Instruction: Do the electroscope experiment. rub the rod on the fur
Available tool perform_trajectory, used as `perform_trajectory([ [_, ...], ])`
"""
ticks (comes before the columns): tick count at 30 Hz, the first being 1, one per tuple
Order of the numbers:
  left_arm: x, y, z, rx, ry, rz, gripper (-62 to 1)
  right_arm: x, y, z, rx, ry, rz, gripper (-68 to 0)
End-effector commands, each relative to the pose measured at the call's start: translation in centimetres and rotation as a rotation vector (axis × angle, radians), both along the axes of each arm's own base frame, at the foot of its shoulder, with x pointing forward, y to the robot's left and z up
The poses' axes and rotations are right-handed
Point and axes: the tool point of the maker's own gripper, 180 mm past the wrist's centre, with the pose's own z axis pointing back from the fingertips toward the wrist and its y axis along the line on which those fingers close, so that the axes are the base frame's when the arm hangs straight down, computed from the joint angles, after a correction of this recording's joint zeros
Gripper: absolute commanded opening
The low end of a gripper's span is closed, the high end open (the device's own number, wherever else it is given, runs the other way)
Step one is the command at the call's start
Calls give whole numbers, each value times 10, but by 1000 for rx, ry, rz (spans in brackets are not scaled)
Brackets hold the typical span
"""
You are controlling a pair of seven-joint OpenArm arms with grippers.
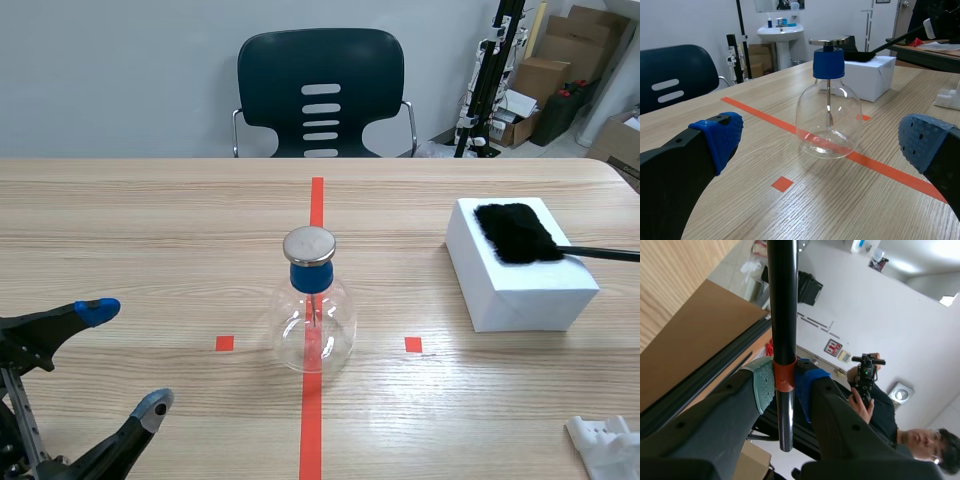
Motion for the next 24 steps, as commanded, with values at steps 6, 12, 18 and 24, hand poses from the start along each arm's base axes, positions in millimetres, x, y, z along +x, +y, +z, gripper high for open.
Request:
perform_trajectory([
  [6, 2, -1, 7, -25, -23, -1, 14, 38, 35, 11, -8, -50, 97, -671],
  [12, 2, -1, 7, -25, -23, -1, 14, 37, 37, 8, -8, -40, 105, -671],
  [18, 2, -1, 7, -24, -23, -2, 14, 10, 13, 2, -29, 5, 62, -671],
  [24, 2, -1, 7, -24, -23, -2, 14, 6, 1, 9, -29, -17, 30, -671],
])
